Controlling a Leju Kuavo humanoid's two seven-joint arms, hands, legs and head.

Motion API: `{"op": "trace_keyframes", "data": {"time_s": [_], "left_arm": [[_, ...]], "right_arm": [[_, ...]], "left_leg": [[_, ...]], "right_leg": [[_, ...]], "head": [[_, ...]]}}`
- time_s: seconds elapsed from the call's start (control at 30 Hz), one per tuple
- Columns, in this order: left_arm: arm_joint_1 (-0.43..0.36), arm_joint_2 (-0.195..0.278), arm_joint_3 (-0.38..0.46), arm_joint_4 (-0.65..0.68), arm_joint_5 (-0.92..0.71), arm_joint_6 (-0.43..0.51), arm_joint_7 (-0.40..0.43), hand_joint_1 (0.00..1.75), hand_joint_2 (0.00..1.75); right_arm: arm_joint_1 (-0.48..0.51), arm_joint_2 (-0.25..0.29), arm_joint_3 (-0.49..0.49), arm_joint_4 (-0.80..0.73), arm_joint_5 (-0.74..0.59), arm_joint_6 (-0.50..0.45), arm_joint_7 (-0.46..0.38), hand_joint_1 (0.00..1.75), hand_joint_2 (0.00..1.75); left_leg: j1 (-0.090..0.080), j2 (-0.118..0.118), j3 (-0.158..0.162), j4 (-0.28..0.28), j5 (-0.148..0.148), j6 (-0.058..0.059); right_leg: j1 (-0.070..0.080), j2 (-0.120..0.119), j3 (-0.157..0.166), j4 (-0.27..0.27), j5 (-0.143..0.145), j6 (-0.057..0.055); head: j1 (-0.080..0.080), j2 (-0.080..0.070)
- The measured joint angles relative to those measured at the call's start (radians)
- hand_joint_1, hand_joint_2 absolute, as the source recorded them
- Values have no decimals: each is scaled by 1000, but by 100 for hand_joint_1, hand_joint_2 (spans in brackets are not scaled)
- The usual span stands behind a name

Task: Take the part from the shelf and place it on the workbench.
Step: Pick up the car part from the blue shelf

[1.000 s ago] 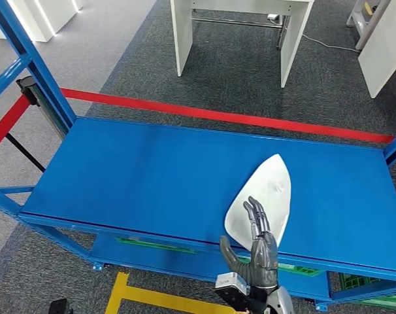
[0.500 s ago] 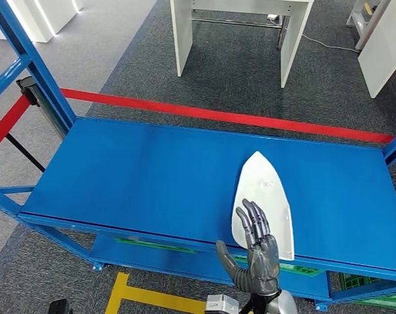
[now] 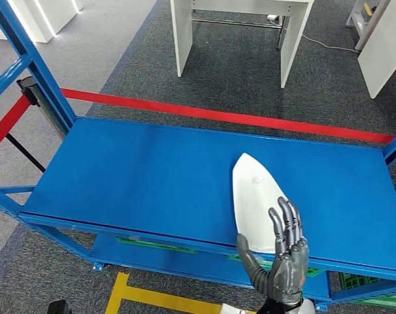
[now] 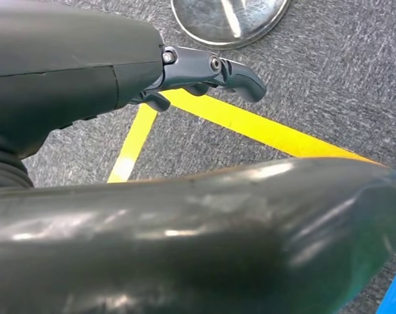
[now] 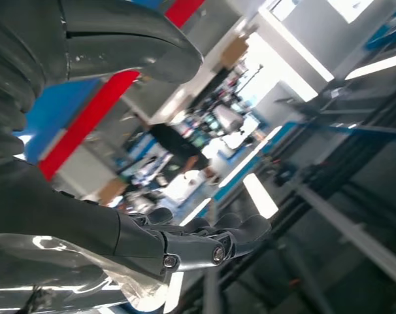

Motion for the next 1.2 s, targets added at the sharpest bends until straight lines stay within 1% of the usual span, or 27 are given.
{"op": "trace_keyframes", "data": {"time_s": [0.1, 0.2, 0.33, 0.47, 0.63, 0.77, 0.97, 1.1, 1.2], "left_arm": [[0, 0, 1, 0, 5, 3, 0, 0, 0], [1, 0, 2, 0, 7, 4, 0, 0, 0], [3, -1, 4, 0, 12, 5, 0, 0, 0], [4, -1, 7, 0, 14, 5, 0, 0, 0], [4, -1, 9, 0, 16, 6, 0, 0, 0], [4, -1, 9, 0, 16, 6, -1, 0, 0], [4, -1, 9, 0, 11, 5, -1, 0, 0], [4, -1, 9, 0, 10, 5, -1, 0, 0], [4, -1, 9, 0, 8, 5, -3, 0, 0]], "right_arm": [[1, 32, -65, 0, -15, 0, 2, 0, 175], [2, 50, -127, 0, -21, 0, 23, 0, 175], [0, 64, -237, -2, -57, 0, 50, 0, 175], [-4, 72, -317, -2, -97, 0, 61, 0, 175], [-25, 75, -420, 26, -196, 0, 66, 0, 175], [-48, 75, -467, 94, -273, 0, 79, 0, 175], [-74, 67, -487, 188, -339, 0, 113, 0, 175], [-86, 62, -490, 223, -357, 4, 126, 0, 0], [-91, 52, -489, 248, -380, 13, 134, 0, 0]], "left_leg": [[0, 0, 0, 0, 0, 0], [0, 0, 0, 0, 0, 0], [0, 0, 0, 0, 0, 0], [0, 0, 0, 0, 0, 0], [0, 0, 0, 0, 0, 0], [0, 0, 0, 0, 0, 0], [0, 0, 0, 0, 0, 0], [0, 0, 0, 0, 0, 0], [0, 0, 0, 0, 0, 0]], "right_leg": [[0, 0, 0, 0, 0, 0], [0, 0, 0, 0, 0, 0], [0, 0, 0, 0, 0, 0], [0, 0, 0, 0, 0, 0], [0, 0, 0, 0, 0, 0], [0, 0, 0, 0, 0, 0], [0, 0, 0, 0, 0, 0], [0, 0, 0, 0, 0, 0], [0, 0, 0, 0, 0, 0]], "head": [[0, 0], [0, 0], [0, 0], [0, 0], [0, 0], [0, 0], [0, 0], [0, 0], [0, 0]]}}
